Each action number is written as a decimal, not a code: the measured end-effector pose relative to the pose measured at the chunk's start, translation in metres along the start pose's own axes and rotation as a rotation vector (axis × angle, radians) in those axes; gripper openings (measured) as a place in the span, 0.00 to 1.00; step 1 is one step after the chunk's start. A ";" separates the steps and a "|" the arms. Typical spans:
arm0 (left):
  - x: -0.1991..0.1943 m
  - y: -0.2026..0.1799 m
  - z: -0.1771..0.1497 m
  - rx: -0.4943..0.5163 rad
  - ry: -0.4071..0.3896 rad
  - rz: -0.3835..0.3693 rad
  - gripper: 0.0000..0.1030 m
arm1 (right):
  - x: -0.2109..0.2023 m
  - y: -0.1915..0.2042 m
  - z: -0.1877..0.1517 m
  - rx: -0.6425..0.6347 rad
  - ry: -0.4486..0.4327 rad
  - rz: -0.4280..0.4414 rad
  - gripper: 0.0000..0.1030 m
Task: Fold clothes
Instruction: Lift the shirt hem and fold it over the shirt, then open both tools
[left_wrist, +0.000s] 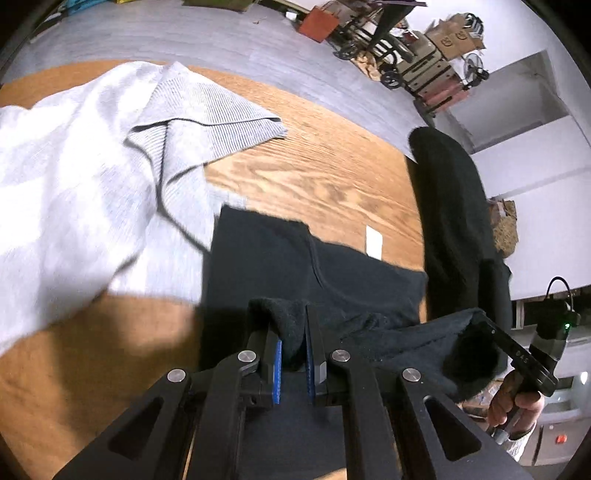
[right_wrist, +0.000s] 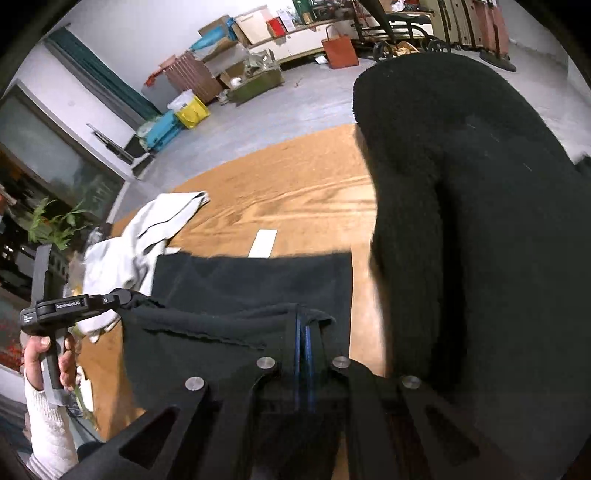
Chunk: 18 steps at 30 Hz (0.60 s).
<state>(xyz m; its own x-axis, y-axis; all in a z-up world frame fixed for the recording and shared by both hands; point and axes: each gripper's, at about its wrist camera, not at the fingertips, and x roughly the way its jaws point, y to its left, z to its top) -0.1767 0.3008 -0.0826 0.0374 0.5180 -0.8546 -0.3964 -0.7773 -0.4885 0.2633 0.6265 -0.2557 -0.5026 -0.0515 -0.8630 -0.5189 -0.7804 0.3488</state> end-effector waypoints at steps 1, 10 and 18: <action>0.006 0.002 0.005 -0.007 0.002 0.000 0.09 | 0.007 -0.001 0.007 0.002 0.004 -0.012 0.04; -0.010 0.006 0.025 -0.076 -0.177 0.028 0.75 | 0.041 -0.012 0.035 0.077 -0.001 -0.142 0.61; -0.058 0.020 -0.084 0.039 -0.169 0.045 0.75 | -0.025 0.012 -0.054 -0.070 -0.050 -0.146 0.78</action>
<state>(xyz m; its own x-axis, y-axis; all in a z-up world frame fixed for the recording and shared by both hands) -0.1097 0.2249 -0.0577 -0.1348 0.5385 -0.8318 -0.4296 -0.7882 -0.4407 0.3069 0.5850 -0.2498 -0.4601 0.0956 -0.8827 -0.5403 -0.8191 0.1929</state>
